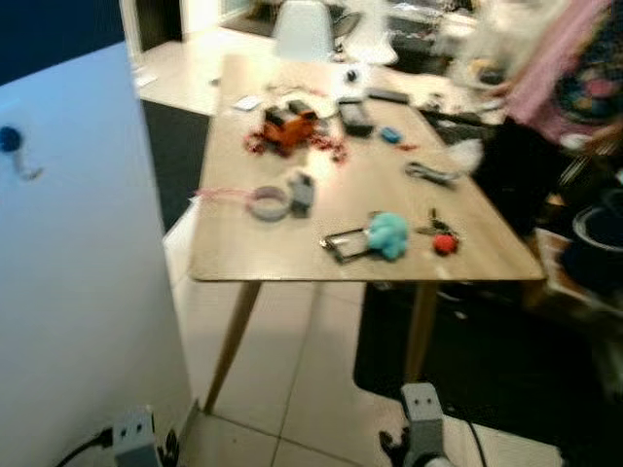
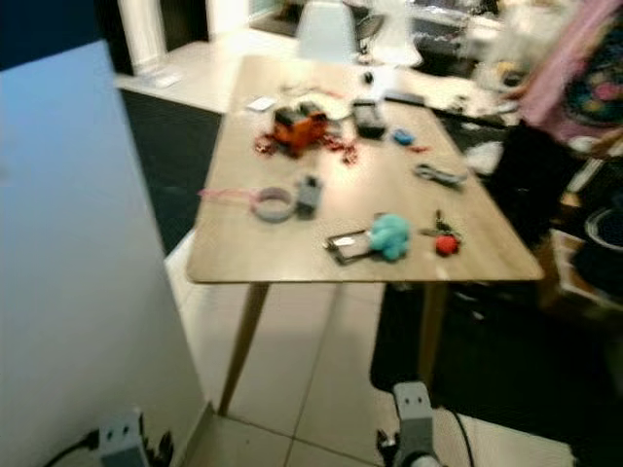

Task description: Hang keys on a hook

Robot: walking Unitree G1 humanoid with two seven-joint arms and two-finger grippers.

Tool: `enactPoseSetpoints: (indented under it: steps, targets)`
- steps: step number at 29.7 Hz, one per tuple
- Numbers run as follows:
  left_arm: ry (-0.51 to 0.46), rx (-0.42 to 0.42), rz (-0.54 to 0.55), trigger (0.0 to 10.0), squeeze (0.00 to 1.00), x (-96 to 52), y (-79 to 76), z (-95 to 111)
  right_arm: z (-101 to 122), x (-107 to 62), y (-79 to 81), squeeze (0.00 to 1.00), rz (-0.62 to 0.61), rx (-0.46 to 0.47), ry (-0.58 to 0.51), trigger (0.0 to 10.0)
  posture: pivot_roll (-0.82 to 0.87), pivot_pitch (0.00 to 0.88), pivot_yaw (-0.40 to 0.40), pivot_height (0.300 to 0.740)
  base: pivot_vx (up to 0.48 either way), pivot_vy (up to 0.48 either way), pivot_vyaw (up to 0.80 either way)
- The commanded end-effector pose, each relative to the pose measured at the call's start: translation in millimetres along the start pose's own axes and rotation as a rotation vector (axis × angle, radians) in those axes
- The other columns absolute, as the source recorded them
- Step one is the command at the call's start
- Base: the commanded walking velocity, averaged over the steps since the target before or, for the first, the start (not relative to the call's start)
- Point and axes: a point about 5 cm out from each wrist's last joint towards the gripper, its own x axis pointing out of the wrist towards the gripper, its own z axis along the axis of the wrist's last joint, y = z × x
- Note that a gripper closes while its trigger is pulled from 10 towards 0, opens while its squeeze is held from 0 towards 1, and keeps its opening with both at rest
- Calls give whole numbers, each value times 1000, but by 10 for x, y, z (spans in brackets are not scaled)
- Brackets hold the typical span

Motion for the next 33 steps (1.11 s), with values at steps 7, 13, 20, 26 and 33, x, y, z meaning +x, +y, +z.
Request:
enactPoseSetpoints:
  steps: [7,13,20,26,33]
  targets:
    - [25,-17,13,10000,0,3,-25,-31,-109,-34,-42,0,-2,-10,57,10000,78,106,-74,740,0,0,0]
    - [29,-24,23,10000,0,8,-13,-29,-127,-40,-44,0,-2,-16,63,10000,78,105,-72,740,0,-346,0]
    - [37,-30,31,10000,0,24,-3,-19,-139,-45,-49,0,-3,-15,68,10000,79,98,-74,740,0,-370,0]
    - [51,-28,35,10000,0,45,12,-9,-148,-46,-42,0,-3,-13,70,10000,79,94,-69,740,0,-373,0]
    - [51,-21,36,10000,0,60,17,9,-156,-48,-39,0,-5,-8,73,10000,77,91,-68,740,0,-372,0]
